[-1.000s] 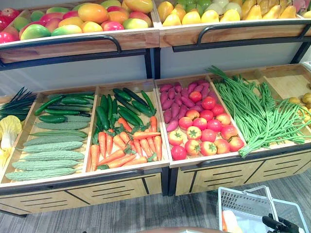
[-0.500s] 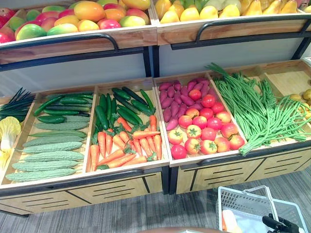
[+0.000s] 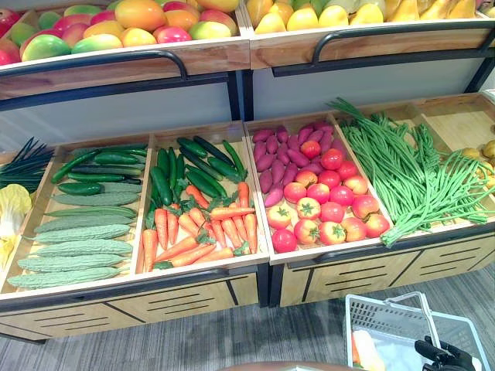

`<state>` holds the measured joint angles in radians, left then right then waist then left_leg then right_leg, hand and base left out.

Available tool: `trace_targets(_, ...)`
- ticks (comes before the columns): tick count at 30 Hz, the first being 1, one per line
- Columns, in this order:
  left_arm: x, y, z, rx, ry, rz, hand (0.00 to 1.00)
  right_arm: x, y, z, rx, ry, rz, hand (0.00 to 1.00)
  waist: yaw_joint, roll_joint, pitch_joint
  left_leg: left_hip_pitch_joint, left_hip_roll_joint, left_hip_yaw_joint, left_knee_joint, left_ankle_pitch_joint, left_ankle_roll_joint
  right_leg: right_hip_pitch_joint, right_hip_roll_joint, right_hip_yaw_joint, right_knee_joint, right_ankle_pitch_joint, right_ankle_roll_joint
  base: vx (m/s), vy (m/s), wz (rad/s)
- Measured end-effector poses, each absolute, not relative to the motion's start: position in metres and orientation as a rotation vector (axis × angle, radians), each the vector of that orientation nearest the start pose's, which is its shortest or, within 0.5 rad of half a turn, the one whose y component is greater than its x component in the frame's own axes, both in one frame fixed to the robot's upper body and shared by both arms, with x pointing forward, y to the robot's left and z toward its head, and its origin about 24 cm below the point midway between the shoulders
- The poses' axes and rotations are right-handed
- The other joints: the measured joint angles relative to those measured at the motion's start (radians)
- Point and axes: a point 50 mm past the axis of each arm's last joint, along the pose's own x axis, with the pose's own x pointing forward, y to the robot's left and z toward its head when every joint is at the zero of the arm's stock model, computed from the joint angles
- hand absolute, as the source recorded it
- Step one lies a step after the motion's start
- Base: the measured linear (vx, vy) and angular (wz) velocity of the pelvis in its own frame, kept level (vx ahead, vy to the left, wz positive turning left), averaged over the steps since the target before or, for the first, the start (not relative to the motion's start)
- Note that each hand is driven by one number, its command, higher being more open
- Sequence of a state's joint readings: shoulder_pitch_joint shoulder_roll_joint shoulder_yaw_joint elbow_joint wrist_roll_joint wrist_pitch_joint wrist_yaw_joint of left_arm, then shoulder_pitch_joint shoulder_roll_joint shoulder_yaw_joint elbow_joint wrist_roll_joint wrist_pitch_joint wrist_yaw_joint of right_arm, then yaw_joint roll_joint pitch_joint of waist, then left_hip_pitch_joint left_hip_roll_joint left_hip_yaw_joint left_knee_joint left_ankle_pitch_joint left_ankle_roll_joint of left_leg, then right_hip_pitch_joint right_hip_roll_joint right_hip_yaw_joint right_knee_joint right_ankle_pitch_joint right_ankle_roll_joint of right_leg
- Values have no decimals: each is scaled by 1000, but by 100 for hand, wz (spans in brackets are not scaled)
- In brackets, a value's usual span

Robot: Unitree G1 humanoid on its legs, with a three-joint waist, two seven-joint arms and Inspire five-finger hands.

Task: Pick vegetable in the basket

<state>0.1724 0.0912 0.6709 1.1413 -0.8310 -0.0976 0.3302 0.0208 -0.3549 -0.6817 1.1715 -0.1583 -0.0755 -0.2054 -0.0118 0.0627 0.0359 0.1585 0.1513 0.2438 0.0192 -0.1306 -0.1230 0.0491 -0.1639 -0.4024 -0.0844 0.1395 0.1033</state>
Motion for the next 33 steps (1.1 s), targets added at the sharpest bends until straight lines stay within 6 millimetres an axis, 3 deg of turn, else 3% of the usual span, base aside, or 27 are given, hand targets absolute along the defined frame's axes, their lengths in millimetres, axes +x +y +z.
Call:
trace_targets(18, -6, 259, -161, -782, 982, 1531, 100, 73, -355, -112, -177, 993, -887, 0, -1, 0, 1, -1, 0, 1, 0, 0, 0, -3, 1, 3, 0, 0, 0, 0, 0, 0)
trace_targets(19, -5, 259, -161, -775, 989, 1524, 0, 73, -355, -112, -177, 994, -887, 0, -1, 0, 1, -1, 0, 2, 0, 0, 0, -3, 1, 3, 0, 0, 0, 0, 0, 0)
trace_targets(33, -2, 256, -162, -750, 1031, 1474, 0, 75, -354, -112, -186, 995, -873, 0, -2, 0, 9, 0, 1, 10, 1, 0, 0, -11, 1, 15, 8, 0, 0, 0, 0, -1)
